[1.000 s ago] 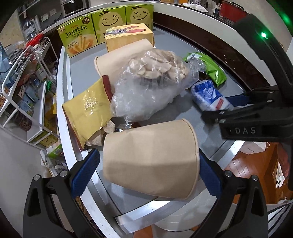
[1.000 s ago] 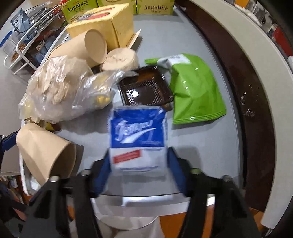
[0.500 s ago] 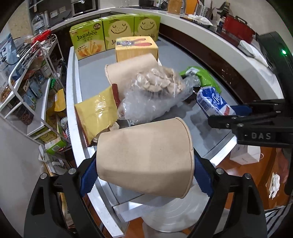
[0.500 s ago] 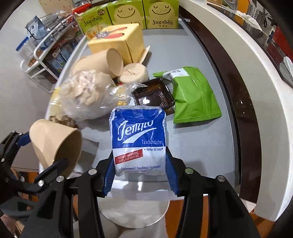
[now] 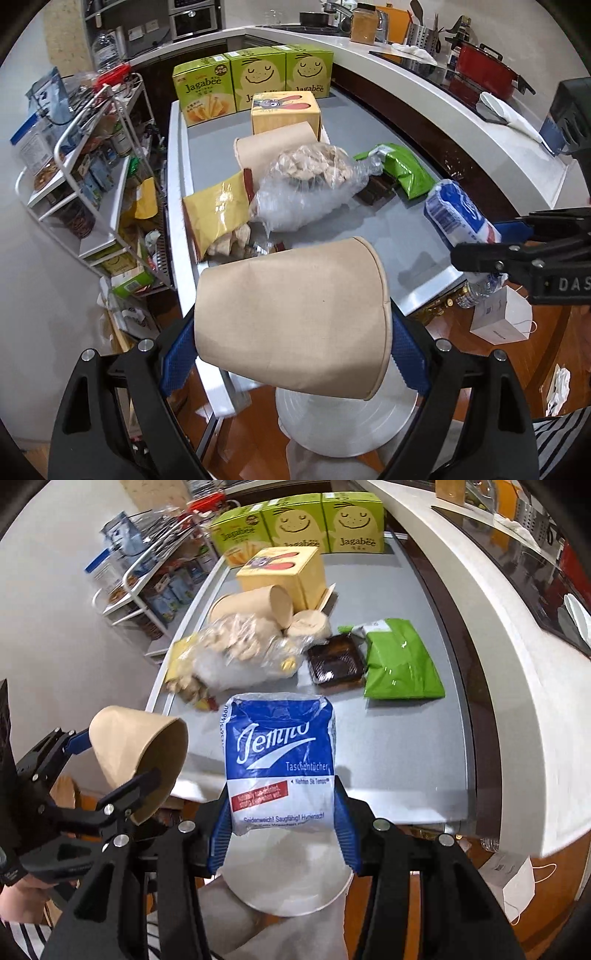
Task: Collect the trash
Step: 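Carry the paper cup and tissue pack down over the white bin with both tools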
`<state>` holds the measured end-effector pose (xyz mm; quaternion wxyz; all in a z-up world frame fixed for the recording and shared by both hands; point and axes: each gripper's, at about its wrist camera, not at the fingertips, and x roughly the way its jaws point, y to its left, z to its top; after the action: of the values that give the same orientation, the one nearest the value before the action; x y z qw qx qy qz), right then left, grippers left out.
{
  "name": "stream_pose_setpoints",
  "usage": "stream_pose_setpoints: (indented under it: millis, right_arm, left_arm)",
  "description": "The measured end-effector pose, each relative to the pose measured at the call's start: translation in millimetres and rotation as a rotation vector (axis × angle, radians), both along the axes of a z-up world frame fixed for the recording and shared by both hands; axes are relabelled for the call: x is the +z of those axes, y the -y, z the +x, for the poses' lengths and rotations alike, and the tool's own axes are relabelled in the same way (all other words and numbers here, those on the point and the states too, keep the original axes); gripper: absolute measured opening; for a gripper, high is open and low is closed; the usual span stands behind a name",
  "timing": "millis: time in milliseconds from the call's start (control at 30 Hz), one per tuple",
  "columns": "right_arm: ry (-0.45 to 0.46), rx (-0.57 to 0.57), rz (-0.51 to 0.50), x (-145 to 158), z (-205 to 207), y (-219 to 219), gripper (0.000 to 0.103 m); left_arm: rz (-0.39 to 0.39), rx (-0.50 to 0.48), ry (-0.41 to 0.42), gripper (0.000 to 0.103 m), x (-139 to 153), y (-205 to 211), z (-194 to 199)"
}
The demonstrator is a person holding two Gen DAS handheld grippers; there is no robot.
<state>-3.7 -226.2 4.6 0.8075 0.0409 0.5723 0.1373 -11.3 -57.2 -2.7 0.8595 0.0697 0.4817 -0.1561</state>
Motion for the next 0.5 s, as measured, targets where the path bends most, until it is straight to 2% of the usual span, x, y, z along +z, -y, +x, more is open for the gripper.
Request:
stream_pose_setpoints:
  millis: [200, 500]
  right_arm:
    - [-0.046, 0.052, 0.002, -13, -28, -1, 0.047]
    - [-0.163, 0.118, -0.025, -54, -62, -2, 0.047]
  left_arm:
    - [0.032, 0.003, -0.029, 0.090, -9, 10, -30]
    - [0.054, -0.002, -0.112, 0.090, -42, 21, -65]
